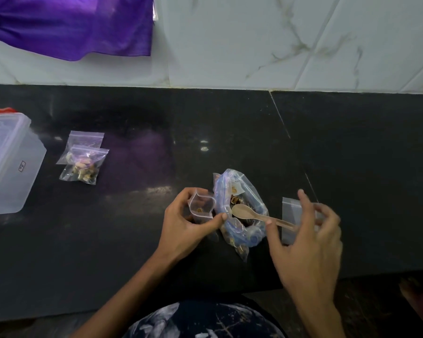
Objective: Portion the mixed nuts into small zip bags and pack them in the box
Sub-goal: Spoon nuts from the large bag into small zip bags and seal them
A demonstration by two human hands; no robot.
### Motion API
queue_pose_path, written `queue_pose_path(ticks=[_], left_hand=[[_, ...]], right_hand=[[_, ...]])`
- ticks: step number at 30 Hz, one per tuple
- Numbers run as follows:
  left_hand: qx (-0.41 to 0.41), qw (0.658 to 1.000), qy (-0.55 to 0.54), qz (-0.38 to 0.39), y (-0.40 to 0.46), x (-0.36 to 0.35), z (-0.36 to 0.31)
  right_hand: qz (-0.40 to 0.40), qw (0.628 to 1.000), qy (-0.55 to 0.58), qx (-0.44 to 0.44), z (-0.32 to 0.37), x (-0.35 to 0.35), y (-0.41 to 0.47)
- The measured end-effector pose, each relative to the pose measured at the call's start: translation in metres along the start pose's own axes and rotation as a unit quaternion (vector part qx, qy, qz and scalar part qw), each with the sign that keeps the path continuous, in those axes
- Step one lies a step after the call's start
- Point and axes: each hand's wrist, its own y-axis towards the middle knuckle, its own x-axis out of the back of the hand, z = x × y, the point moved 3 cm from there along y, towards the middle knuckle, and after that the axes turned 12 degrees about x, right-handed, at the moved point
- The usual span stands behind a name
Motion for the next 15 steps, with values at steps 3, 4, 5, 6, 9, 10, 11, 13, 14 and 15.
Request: queue_pose_path(ticks=[3, 4, 5, 6, 9, 10, 11, 13, 14, 15], left_hand=[[0.022, 0.999, -0.025, -0.007, -0.002, 0.004, -0.012], [0.033, 0.999, -0.035, -0.013, -0.004, 0.006, -0.016], [0.044, 0.998, -0.039, -0.022, -0.006, 0.008, -0.020], [0.056, 0.997, -0.038, -0.030, -0.008, 0.010, -0.024], [0.106, 0.994, -0.037, -0.012, -0.015, 0.019, -0.035], [0.119, 0.992, -0.037, 0.005, -0.018, 0.021, -0.039], [0.131, 0.990, -0.041, 0.023, -0.021, 0.025, -0.040], [0.147, 0.985, -0.085, 0.038, -0.028, 0.034, -0.046], [0.152, 0.980, -0.124, 0.036, -0.032, 0.040, -0.048], [0.148, 0.976, -0.156, 0.031, -0.035, 0.046, -0.050]], right_hand=[[0.091, 0.977, 0.112, 0.158, 0.036, -0.003, -0.001], [0.131, 0.958, 0.164, 0.194, 0.050, -0.010, -0.001], [0.146, 0.941, 0.220, 0.209, 0.062, -0.018, 0.001], [0.146, 0.928, 0.277, 0.203, 0.071, -0.023, 0.002], [0.130, 0.888, 0.413, 0.155, 0.094, -0.031, 0.008], [0.130, 0.871, 0.451, 0.147, 0.100, -0.031, 0.009], [0.131, 0.853, 0.486, 0.135, 0.105, -0.032, 0.009], [0.131, 0.822, 0.548, 0.082, 0.112, -0.034, 0.010], [0.139, 0.807, 0.572, 0.046, 0.115, -0.036, 0.009], [0.148, 0.794, 0.589, 0.015, 0.118, -0.037, 0.009]])
